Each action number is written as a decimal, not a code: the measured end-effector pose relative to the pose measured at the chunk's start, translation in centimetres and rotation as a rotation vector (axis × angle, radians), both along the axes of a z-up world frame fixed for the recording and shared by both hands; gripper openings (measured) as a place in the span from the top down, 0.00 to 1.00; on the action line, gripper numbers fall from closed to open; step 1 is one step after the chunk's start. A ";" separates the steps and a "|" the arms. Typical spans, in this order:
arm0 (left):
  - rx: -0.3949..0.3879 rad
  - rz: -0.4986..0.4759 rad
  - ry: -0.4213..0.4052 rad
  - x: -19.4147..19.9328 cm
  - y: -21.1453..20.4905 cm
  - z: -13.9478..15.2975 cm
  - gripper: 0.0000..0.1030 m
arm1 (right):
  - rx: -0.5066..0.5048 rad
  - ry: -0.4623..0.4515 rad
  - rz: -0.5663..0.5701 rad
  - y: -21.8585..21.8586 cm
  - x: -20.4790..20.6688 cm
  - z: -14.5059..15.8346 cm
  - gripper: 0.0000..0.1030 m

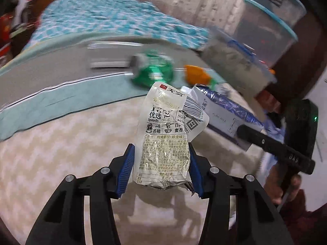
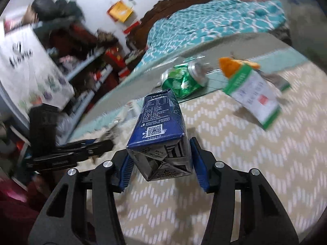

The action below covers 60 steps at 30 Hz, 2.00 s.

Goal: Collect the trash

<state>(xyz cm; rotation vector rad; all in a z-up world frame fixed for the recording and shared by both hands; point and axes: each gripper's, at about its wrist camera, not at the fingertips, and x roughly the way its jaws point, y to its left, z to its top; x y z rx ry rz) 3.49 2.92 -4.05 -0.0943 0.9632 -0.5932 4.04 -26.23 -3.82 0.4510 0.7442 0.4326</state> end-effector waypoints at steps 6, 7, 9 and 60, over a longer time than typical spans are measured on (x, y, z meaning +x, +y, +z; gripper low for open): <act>-0.017 -0.213 -0.005 0.5 -8.8 1.2 0.54 | 0.034 -0.073 -0.219 -6.8 -5.9 0.8 0.48; -0.005 -0.259 -0.015 0.6 -11.1 1.6 0.54 | 0.023 -0.092 -0.269 -8.0 -6.9 1.1 0.48; 0.012 -0.329 -0.043 0.7 -14.7 2.2 0.54 | 0.016 -0.113 -0.357 -10.0 -8.1 1.1 0.48; 0.016 0.309 0.001 24.7 5.6 1.6 0.12 | -0.143 0.211 -0.019 3.4 28.7 3.9 0.44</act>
